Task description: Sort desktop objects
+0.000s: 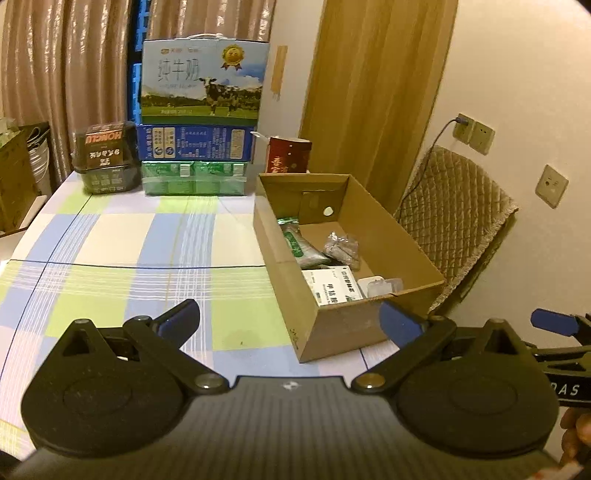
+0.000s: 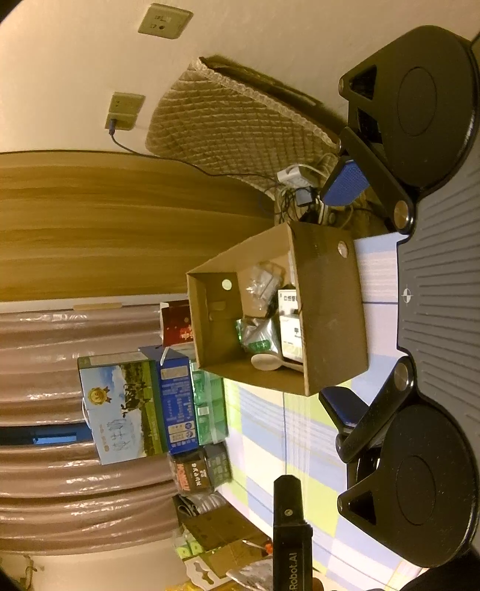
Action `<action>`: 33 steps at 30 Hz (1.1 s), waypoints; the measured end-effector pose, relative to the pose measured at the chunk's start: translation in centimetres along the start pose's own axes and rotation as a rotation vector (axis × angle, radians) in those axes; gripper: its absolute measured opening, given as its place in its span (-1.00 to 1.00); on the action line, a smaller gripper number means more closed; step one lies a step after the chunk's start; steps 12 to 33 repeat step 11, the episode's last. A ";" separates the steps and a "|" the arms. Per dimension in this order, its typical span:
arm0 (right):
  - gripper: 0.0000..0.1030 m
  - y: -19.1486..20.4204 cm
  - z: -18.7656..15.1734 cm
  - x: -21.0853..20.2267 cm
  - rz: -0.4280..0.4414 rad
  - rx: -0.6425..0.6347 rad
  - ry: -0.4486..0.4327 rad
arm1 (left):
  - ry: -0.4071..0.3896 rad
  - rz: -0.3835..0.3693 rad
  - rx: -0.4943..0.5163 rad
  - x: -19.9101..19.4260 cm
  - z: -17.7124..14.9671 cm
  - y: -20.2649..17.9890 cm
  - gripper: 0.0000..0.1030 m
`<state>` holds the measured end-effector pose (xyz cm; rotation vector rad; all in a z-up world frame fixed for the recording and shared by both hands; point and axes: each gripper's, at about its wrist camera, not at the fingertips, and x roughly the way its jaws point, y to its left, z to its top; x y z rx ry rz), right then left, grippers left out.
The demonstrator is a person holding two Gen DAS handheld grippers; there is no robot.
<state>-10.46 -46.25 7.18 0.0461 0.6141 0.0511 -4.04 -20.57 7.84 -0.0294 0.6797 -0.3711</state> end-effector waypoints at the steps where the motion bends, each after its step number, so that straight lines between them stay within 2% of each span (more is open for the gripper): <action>1: 0.96 0.1 0.0 -0.1 0.000 -0.003 -0.003 | 0.002 -0.003 0.000 0.0 0.0 -0.1 0.98; 33: 0.96 0.6 0.1 -0.1 -0.001 -0.020 -0.012 | -0.013 0.002 0.021 -0.1 -0.2 -0.6 0.98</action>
